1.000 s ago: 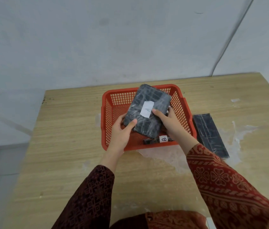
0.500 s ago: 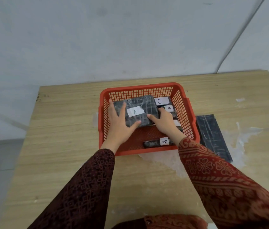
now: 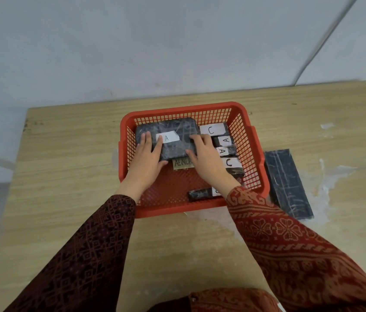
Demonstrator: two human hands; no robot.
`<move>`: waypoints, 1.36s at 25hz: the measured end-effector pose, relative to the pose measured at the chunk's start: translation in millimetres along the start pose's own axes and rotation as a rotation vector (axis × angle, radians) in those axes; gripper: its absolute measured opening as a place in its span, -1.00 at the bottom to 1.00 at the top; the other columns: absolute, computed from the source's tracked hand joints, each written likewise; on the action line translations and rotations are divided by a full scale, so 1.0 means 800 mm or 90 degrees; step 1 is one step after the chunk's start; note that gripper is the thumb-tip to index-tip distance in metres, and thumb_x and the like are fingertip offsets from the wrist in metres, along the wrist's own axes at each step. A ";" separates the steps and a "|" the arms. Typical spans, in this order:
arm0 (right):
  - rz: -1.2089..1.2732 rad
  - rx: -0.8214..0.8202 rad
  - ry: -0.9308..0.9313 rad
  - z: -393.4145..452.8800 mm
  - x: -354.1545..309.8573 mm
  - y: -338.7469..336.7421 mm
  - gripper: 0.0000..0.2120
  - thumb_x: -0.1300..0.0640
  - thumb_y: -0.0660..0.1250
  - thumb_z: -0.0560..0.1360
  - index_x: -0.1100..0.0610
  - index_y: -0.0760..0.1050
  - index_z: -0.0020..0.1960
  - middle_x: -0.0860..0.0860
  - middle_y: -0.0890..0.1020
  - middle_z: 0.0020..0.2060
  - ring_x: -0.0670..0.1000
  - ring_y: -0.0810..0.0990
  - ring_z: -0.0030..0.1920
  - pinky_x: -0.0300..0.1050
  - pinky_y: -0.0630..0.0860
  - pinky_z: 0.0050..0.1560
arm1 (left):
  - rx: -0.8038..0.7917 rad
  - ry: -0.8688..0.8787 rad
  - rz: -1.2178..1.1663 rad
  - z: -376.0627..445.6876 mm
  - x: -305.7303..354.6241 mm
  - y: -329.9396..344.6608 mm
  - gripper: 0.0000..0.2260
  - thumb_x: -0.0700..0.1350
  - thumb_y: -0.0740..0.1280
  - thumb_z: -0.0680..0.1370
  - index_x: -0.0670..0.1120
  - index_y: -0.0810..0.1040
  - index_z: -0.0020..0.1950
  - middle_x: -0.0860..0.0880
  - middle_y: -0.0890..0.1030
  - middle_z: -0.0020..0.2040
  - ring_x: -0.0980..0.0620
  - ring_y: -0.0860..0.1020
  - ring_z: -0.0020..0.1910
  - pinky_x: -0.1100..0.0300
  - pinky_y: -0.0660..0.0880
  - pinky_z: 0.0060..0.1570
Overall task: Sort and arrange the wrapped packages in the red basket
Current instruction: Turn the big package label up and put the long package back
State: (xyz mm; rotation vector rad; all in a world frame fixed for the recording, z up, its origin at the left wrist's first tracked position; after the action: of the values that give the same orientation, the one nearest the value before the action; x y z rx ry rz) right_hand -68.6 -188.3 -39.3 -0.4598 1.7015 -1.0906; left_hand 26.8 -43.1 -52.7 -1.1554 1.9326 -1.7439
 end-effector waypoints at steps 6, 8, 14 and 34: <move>-0.182 -0.134 -0.106 -0.026 -0.003 0.002 -0.42 0.04 0.10 0.63 0.21 -0.04 0.54 0.12 -0.03 0.56 0.13 -0.11 0.55 0.08 0.05 0.53 | -0.104 -0.046 0.092 0.003 0.006 -0.006 -0.34 0.07 0.09 0.63 -0.06 -0.29 0.54 -0.20 -0.33 0.54 -0.13 -0.31 0.52 -0.02 -0.17 0.50; -0.142 -0.129 -0.127 -0.044 0.005 -0.021 -0.42 0.00 0.13 0.62 0.17 0.01 0.54 0.10 -0.02 0.56 0.09 -0.12 0.56 0.08 -0.01 0.54 | -0.183 -0.082 0.108 0.004 0.012 -0.016 -0.29 0.08 0.11 0.62 -0.04 -0.34 0.53 -0.18 -0.39 0.52 -0.12 -0.35 0.51 -0.04 -0.19 0.50; 0.058 0.222 0.013 -0.155 0.100 -0.108 -0.60 0.15 0.25 0.57 0.15 0.34 0.39 0.14 0.30 0.45 0.12 0.19 0.49 0.03 0.19 0.45 | 0.011 0.099 0.009 0.011 0.152 -0.050 -0.47 -0.06 0.13 0.62 -0.08 0.05 0.55 -0.23 -0.02 0.57 -0.23 -0.11 0.54 -0.11 -0.11 0.50; 0.422 0.284 0.211 -0.244 0.252 -0.233 -0.80 0.06 0.21 0.46 0.02 0.56 0.01 -0.02 0.65 -0.14 -0.16 0.60 -0.13 -0.31 0.48 -0.13 | 0.085 0.479 -0.061 0.031 0.393 -0.009 -0.61 0.17 0.38 0.43 -0.03 0.57 0.15 -0.02 0.59 0.05 -0.06 0.46 0.11 0.06 0.25 0.18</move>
State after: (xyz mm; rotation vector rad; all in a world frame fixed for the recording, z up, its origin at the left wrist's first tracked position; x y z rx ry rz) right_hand -360.5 -345.0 20.1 0.5632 1.6347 -1.0260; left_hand -153.0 -285.1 39.2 -0.5817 2.0940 -2.5731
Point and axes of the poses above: each hand's wrist, its own z-axis towards the middle knuckle, its own y-axis out of the palm, x = y × z, the point moved 3 cm from there along z, towards the middle knuckle
